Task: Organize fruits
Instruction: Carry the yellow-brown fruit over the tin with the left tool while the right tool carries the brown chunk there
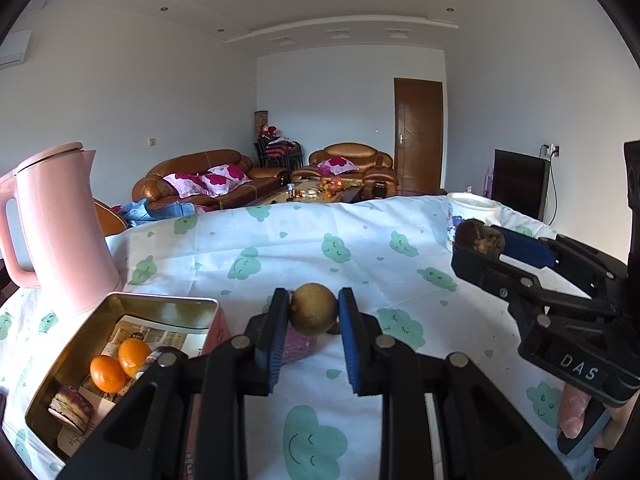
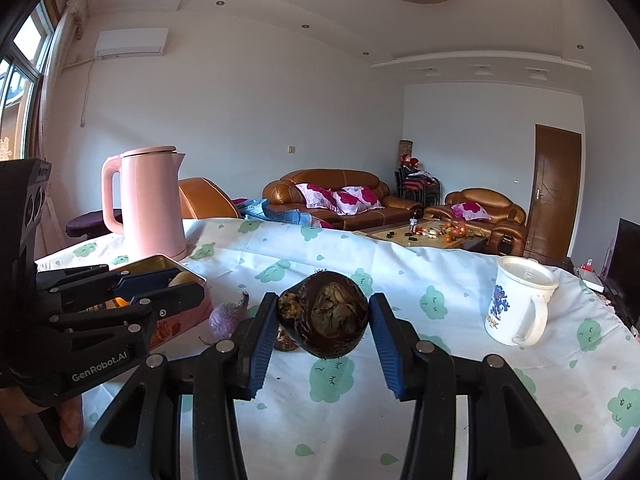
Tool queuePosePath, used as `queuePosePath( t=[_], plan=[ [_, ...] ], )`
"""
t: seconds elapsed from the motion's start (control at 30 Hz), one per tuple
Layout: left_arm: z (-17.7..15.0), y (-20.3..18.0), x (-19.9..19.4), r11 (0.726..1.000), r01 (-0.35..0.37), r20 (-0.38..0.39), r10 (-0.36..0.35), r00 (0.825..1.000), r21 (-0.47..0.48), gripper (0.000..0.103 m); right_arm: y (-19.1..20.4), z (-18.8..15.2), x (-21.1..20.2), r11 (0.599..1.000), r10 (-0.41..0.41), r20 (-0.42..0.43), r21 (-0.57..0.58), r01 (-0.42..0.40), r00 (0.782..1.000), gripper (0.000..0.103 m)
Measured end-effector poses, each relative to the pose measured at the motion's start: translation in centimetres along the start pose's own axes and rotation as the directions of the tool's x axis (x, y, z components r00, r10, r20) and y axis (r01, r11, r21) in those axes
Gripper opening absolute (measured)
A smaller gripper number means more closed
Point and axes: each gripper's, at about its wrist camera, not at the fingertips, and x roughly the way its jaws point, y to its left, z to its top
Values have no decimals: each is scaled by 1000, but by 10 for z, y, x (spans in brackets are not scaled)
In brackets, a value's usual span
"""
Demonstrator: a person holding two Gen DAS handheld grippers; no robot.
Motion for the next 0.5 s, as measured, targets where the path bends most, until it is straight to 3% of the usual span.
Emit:
queuePosePath(
  t=[0.5],
  plan=[
    [-5,31,-19,999,-36,2,36,999,-28,27,49,12,5,996,69,1,-59,-69,998,48]
  ],
)
